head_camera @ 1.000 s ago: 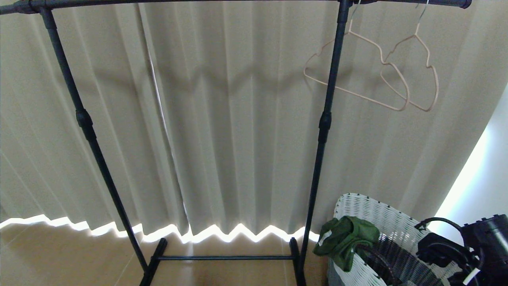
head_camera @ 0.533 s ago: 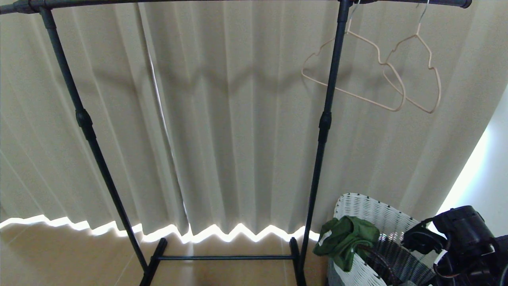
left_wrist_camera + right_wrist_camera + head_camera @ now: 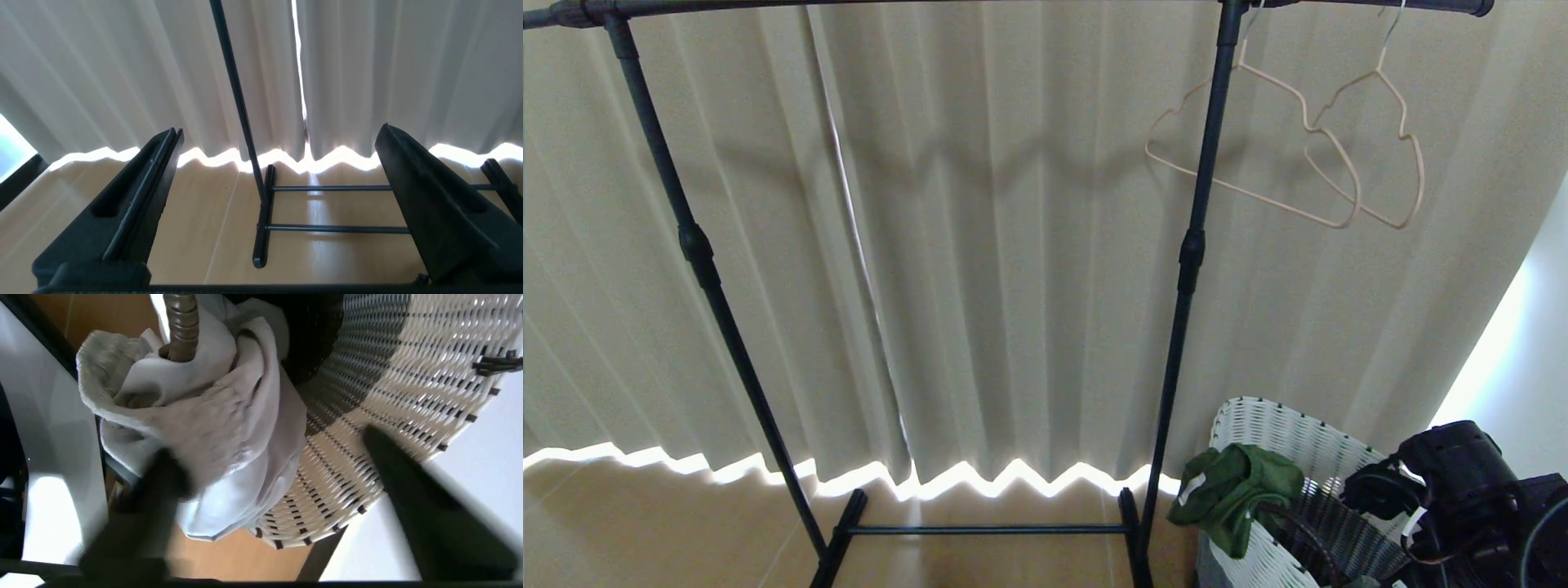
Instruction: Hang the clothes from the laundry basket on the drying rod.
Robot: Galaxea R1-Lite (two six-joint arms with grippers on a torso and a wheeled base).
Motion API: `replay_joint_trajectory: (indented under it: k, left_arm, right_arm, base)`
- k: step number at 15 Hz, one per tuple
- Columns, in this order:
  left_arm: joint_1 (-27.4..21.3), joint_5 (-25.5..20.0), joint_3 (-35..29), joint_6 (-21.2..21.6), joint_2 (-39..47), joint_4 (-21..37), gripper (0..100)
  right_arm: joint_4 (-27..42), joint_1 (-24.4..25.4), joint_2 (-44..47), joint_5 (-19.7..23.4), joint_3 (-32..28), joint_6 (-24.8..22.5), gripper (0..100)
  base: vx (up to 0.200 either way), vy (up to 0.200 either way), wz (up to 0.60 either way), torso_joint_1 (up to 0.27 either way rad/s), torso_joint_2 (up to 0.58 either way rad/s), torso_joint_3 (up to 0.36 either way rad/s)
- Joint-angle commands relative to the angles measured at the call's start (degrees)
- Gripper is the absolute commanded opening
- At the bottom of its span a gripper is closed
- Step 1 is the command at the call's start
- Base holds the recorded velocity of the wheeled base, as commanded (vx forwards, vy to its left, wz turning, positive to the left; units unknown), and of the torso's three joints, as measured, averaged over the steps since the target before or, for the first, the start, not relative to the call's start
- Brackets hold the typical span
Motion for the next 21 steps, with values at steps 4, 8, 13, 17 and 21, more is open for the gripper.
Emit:
replay_joint_trajectory:
  k: [4,8,13,17,21]
  left_arm:
    - [0.01,-0.06,-0.01,-0.01,0.00,-0.03,100]
    - [0.01,-0.41,-0.01,0.16,0.00,-0.03,100]
    - [0.01,-0.32,-0.01,0.08,0.00,-0.03,100]
    - [0.01,-0.32,-0.01,0.16,0.00,-0.03,100]
    - [0.01,-0.32,-0.01,0.08,0.00,-0.03,100]
  right_arm:
    - [0.00,0.02,-1.05,0.19,0.42,0.16,0]
    - [0.53,-0.42,-14.85,0.45,2.09,0.43,0]
    - [0.00,-1.21,-36.12,0.72,-0.37,0.25,0]
    - [0.09,-1.21,-43.85,0.63,-2.22,0.16,0]
    - [0.00,-1.21,-45.78,0.63,-2.22,0.16,0]
  base:
    - [0.000,0.000,0.00,0.000,0.00,0.000]
    - [0.000,0.000,0.00,0.000,0.00,0.000]
    - [0.000,0.000,0.00,0.000,0.00,0.000]
    - [-0.200,0.000,0.00,0.002,0.00,0.002]
    - [-0.200,0.000,0.00,0.000,0.00,0.004]
